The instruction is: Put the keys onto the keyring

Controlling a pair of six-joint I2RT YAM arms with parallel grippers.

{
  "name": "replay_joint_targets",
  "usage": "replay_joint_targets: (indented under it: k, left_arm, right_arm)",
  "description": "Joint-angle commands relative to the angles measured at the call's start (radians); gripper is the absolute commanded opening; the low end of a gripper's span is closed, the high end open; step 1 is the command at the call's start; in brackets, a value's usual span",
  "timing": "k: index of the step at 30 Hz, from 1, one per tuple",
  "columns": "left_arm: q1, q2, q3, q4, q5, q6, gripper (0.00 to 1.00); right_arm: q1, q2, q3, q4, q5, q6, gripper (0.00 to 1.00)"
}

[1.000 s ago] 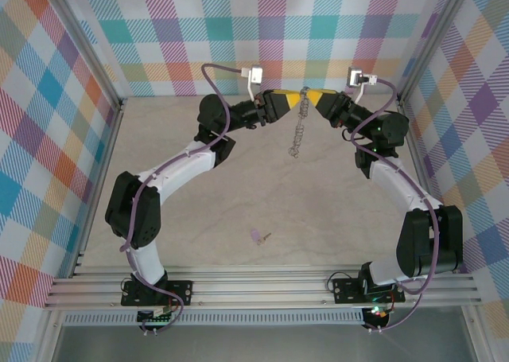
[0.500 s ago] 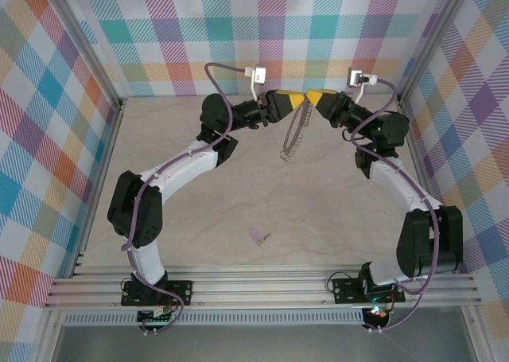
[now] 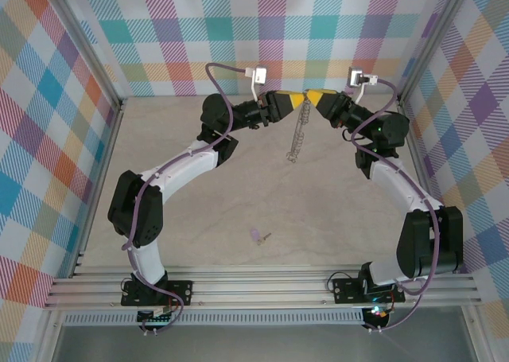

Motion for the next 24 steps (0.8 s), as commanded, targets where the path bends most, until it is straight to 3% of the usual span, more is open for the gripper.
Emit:
replay_joint_targets:
  k: [1, 18, 24]
  left_arm:
    - [-0.02, 0.0, 0.021, 0.05, 0.044, 0.002, 0.16]
    - [-0.03, 0.024, 0.063, 0.05, 0.049, 0.004, 0.14]
    - [-0.034, 0.022, 0.063, 0.05, 0.048, 0.009, 0.03]
  right_arm:
    - [-0.011, -0.029, -0.01, 0.054, 0.019, 0.002, 0.0]
    - [-0.01, -0.034, -0.016, 0.055, 0.01, 0.004, 0.0]
    - [-0.01, -0.036, -0.015, 0.054, 0.01, 0.005, 0.0]
